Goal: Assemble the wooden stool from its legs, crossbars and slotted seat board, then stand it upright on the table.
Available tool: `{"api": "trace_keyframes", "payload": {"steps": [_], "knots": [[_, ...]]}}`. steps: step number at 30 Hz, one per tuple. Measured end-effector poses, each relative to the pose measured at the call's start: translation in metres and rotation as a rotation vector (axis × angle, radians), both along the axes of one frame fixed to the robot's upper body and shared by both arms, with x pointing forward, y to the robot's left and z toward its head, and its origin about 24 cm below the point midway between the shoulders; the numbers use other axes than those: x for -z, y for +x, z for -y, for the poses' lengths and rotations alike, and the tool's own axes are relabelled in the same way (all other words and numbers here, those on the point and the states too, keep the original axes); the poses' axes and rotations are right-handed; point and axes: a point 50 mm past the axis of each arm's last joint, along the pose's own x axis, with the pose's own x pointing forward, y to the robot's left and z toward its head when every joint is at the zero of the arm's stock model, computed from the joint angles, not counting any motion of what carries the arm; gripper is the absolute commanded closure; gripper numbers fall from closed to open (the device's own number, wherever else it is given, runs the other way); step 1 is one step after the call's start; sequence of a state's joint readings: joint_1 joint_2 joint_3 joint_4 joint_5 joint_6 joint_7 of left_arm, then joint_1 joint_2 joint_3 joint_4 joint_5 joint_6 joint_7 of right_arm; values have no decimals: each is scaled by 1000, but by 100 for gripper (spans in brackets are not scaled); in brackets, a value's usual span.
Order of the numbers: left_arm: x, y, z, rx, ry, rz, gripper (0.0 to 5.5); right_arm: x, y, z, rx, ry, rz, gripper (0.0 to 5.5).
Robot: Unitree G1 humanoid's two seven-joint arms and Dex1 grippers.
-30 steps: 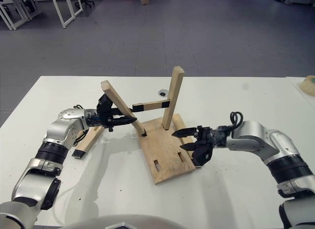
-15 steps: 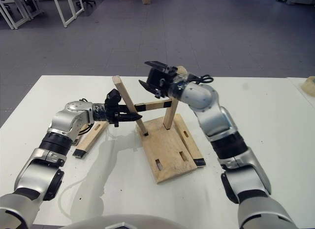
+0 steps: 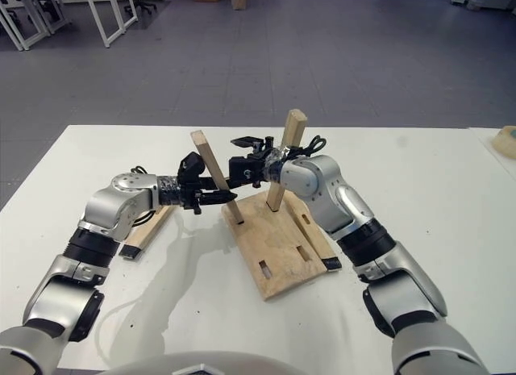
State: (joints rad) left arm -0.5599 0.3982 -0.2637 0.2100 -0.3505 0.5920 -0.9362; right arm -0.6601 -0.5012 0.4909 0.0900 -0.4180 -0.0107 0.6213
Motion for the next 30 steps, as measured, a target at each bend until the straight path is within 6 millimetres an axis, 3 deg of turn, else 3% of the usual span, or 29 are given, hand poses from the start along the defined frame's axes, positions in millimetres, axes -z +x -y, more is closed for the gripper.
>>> {"api": "trace_keyframes", "payload": {"steps": [3,6,8,10,11,14,19,21,24,27,28,30], "knots": [[-1,-2,3,-5,-1,1,346,-5,0,4,78,259,-37,281],[-2,-2,4,-6,-3,2,346,-64,3,11,99,467,174,281],[0,-2,5,-16,-1,-7,346,-86,0,11,80,497,253,281],[0,-1,6,-19,-1,-10,346,-79,-2,8,61,467,220,281],[0,-1,6,-19,-1,-12,346,-66,-4,6,52,426,164,281],[-1,0,8,-20,-1,-20,346,6,-21,9,54,253,-107,281],[1,-1,13,-20,5,-30,346,7,-23,13,68,211,-102,281],[1,-1,13,-21,5,-29,346,5,-22,17,126,329,-116,281],[-1,0,14,-17,0,-12,346,-26,-17,34,231,565,18,281],[2,0,12,-28,35,21,285,-48,-20,48,281,668,134,281],[16,-3,8,-56,70,-14,269,-49,-20,51,290,673,143,281],[21,-7,4,-67,77,-20,232,-44,-22,58,322,673,139,281]]}}
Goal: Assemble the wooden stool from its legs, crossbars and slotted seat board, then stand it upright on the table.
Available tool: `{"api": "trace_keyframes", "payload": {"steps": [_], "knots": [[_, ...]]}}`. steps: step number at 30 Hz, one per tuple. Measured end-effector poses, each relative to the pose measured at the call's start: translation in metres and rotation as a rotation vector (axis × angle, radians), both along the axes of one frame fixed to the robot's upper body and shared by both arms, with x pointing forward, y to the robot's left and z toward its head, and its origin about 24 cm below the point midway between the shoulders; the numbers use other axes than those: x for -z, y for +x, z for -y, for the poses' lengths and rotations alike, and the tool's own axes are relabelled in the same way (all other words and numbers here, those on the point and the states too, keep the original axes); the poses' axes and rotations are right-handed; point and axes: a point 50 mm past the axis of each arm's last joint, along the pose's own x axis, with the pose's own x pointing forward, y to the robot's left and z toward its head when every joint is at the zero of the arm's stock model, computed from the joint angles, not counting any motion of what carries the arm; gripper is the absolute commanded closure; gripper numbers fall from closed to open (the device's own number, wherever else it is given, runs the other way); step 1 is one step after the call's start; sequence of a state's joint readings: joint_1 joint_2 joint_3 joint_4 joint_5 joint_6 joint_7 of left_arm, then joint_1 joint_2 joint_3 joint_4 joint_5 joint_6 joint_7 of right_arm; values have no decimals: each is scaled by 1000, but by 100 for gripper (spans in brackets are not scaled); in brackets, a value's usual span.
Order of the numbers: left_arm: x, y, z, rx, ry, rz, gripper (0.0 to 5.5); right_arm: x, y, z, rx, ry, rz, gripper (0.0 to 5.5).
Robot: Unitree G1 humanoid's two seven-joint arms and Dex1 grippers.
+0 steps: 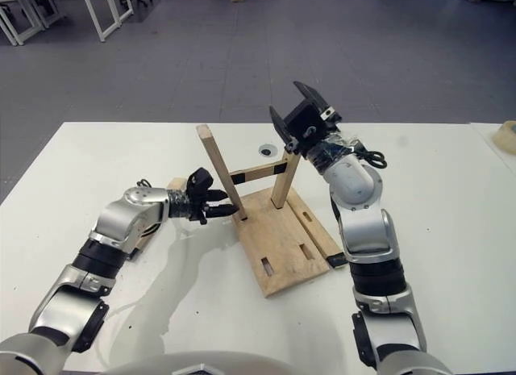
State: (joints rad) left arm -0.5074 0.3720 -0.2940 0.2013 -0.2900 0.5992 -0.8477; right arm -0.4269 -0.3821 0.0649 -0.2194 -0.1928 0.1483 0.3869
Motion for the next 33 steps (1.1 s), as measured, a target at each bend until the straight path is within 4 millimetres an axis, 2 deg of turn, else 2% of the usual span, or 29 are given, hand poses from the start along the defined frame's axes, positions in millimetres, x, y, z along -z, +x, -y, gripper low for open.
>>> {"api": "trace_keyframes", "payload": {"steps": [4,5,8,11,13,15,17,20,24,26,27,30,33], "knots": [[-29,-2,-3,16,-67,92,216,11,-10,9,3,-8,-25,281],[-30,-4,-7,11,-56,92,216,12,-16,10,-18,-2,-29,281],[-8,-27,-34,-52,25,2,216,38,-42,34,-35,-75,-113,281],[-4,-46,-54,-192,19,15,216,69,-60,61,-30,-196,-207,281],[-21,-40,-71,-406,-60,153,216,101,-68,82,-6,-276,-332,281],[-44,-30,-80,-569,-167,277,216,118,-73,89,-20,-313,-389,281],[-80,-19,-72,-622,-312,397,216,130,-76,91,-71,-395,-415,281],[-129,-5,-56,-616,-412,540,216,141,-81,92,-127,-446,-450,281],[-163,10,-39,-599,-455,599,216,142,-78,87,-213,-536,-439,281],[-183,18,-26,-564,-476,621,216,150,-83,77,-297,-566,-479,281],[-190,24,-20,-557,-484,611,216,149,-83,68,-337,-563,-468,281],[-187,35,-14,-558,-492,548,216,150,-81,49,-400,-543,-446,281],[-185,45,-10,-549,-494,521,216,148,-77,42,-414,-539,-426,281]]}}
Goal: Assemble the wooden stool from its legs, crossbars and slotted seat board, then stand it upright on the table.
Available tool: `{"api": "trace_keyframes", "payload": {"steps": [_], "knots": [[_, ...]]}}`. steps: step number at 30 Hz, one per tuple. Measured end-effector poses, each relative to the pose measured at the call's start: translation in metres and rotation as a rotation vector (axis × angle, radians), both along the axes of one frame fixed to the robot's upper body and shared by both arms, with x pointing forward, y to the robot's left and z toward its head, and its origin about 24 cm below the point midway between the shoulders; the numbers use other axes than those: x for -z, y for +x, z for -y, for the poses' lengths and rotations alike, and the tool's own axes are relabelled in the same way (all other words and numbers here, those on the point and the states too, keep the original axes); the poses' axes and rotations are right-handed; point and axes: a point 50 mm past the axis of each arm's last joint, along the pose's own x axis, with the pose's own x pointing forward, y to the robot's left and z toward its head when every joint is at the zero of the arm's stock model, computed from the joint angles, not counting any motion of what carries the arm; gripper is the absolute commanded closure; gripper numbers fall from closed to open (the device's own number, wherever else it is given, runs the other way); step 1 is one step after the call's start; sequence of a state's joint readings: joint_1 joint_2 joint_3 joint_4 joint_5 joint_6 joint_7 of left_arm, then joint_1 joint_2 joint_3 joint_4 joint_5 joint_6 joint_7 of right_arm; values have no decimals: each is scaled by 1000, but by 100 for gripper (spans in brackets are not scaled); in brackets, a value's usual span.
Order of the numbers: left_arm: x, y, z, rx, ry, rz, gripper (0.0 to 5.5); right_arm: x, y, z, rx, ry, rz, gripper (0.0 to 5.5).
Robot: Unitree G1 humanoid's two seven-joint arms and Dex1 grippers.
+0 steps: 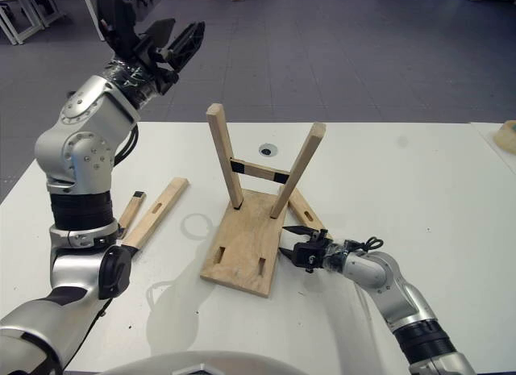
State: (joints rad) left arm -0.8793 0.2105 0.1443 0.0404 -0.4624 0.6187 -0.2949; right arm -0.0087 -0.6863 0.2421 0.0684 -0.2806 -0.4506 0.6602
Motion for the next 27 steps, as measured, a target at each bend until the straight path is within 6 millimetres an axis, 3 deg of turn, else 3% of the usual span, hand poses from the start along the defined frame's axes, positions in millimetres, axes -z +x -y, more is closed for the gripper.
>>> {"api": "trace_keyframes", "payload": {"steps": [10,12,14,19,24,27], "knots": [[-17,36,50,196,-50,-11,216,3,3,-2,44,-10,5,281],[2,45,54,188,28,-97,216,4,3,-3,50,-13,5,281],[45,54,51,145,137,-255,216,3,3,-3,53,-13,8,281],[62,56,42,133,202,-347,216,5,2,-4,72,-7,3,281],[47,52,47,116,140,-208,216,5,4,-2,101,-11,9,281],[10,45,39,80,26,-48,216,4,5,-1,123,-5,11,281]]}}
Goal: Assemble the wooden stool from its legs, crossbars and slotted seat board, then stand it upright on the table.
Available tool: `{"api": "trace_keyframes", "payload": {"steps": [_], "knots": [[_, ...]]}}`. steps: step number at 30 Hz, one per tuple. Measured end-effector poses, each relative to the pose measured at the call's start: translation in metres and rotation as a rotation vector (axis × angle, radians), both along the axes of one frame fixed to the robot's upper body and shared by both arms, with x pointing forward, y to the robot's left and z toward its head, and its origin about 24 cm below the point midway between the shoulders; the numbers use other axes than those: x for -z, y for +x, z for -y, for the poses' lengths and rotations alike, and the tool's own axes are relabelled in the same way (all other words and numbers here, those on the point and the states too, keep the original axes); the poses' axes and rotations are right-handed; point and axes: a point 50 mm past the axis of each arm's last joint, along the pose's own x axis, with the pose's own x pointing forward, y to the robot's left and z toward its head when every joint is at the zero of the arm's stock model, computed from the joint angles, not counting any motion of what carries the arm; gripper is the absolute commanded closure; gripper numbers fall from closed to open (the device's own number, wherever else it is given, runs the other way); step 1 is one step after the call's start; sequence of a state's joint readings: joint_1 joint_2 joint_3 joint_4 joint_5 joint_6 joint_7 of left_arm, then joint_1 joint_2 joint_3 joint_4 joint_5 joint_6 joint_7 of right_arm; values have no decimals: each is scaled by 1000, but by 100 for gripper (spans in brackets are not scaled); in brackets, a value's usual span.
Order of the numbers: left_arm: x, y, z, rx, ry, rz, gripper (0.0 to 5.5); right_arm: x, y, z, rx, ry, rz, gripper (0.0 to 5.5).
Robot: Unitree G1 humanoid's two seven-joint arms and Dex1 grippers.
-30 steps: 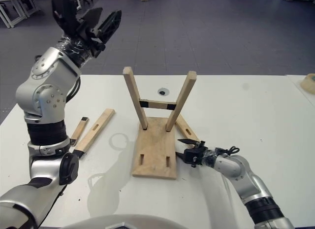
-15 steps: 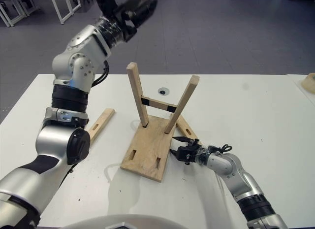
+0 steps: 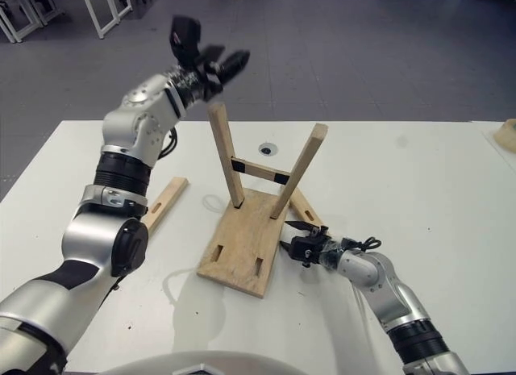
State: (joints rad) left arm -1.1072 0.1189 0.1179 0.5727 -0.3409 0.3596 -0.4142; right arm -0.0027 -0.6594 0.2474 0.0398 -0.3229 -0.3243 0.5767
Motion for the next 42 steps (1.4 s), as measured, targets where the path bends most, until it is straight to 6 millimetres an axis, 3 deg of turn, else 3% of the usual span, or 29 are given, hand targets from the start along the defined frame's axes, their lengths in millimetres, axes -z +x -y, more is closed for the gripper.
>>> {"api": "trace_keyframes", "payload": {"steps": [2,4,6,9,13,15,22,27,42], "knots": [[-39,-14,-20,-60,-71,168,216,-1,0,4,55,42,-26,281],[-55,-33,-50,-143,-78,281,216,-11,0,4,136,178,-39,281],[-27,-46,-78,-230,-30,235,216,-29,3,0,189,315,-24,281],[41,-75,-113,-354,108,80,216,-50,4,-1,319,522,-63,281],[114,-117,-153,-491,229,-102,216,-52,3,5,496,645,-129,281],[143,-139,-167,-528,273,-181,216,-46,1,12,577,644,-147,281],[208,-186,-203,-514,370,-468,216,-44,-2,14,607,645,-159,281],[226,-194,-213,-477,397,-558,216,-44,-2,14,597,644,-163,281],[229,-184,-200,-390,348,-605,216,-42,-3,16,597,630,-189,281]]}}
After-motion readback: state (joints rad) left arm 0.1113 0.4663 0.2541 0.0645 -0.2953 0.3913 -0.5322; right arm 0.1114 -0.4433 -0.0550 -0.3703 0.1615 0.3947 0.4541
